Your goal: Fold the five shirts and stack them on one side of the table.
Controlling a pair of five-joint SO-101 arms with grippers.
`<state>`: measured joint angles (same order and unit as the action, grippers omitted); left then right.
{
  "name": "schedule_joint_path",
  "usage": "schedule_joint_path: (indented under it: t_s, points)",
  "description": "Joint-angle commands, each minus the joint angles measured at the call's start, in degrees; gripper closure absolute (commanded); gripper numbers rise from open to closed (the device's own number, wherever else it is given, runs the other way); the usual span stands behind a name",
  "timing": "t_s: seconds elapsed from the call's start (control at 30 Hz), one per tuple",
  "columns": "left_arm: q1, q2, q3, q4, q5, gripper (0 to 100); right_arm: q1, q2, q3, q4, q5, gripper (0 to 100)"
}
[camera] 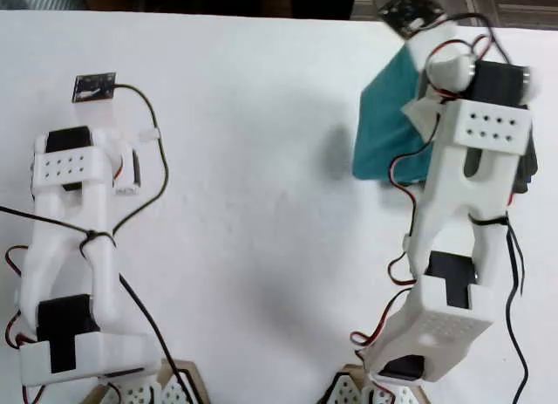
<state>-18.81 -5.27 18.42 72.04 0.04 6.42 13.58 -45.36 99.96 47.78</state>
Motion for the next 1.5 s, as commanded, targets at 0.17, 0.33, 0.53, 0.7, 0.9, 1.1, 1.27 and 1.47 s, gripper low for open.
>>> schedule_joint_path:
  t_s: [0.17, 0.33, 0.53, 0.7, 0.9, 1.1, 1.27, 1.47]
  points:
    - [-0.5, -3.0, -0.1, -0.7, -0.3, 97, 4.5, -3.7, -5.7, 0.4, 3.5, 97.5]
    - [-0.5, -3.0, -0.1, -0.7, -0.3, 97, 8.4, 0.7, -6.2, -1.6, 5.6, 97.5]
    - [-0.5, -3.0, -0.1, -0.7, -0.3, 97, 12.7, 8.2, -6.3, -7.9, 6.6, 97.5]
    - [-0.5, -3.0, -0.1, -0.8, -0.3, 97, 13.3, 13.3, -6.3, -10.5, 9.1, 97.5]
    - [-0.5, -3.0, -0.1, -1.4, -0.3, 97, 14.6, 18.2, -6.3, -15.4, 10.5, 97.5]
    - [-0.5, -3.0, 0.0, -1.4, -0.3, 97, 17.4, 20.7, -6.3, -19.5, 13.4, 97.5]
    - [-0.4, -3.0, 0.0, -1.4, -0.3, 97, 18.6, 21.1, -6.3, -22.2, 13.4, 97.5]
    - [-0.4, -3.0, 0.0, -1.1, -0.3, 97, 18.5, 21.6, -5.6, -25.5, 13.4, 97.5]
